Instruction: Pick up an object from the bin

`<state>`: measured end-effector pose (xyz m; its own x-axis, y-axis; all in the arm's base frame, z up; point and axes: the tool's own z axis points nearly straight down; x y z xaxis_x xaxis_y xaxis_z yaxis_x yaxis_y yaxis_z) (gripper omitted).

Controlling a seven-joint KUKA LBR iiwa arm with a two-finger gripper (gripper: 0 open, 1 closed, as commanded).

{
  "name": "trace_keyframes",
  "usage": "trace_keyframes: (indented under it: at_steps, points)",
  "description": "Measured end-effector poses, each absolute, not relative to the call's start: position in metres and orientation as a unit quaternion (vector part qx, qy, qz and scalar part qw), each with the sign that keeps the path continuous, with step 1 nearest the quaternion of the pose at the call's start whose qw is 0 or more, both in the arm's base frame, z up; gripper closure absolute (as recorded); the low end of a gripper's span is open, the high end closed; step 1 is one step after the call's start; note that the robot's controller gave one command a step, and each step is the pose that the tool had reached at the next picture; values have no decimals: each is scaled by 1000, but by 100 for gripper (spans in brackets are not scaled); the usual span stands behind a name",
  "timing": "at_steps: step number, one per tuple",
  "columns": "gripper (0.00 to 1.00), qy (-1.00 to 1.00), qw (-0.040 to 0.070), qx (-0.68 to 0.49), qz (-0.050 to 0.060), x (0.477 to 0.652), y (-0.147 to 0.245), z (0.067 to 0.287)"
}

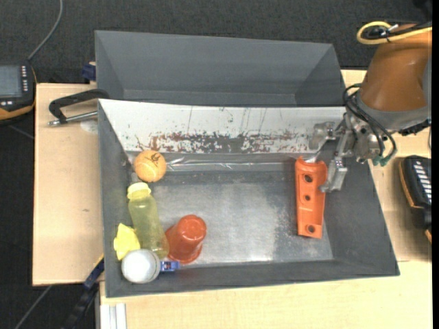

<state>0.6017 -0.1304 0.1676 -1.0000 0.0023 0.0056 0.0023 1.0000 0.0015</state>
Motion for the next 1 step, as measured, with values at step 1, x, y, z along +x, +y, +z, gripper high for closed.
trace_keyframes:
  at_steps: [1]
  points:
    - [0,-1000,-1,0,0,603,-130,173]
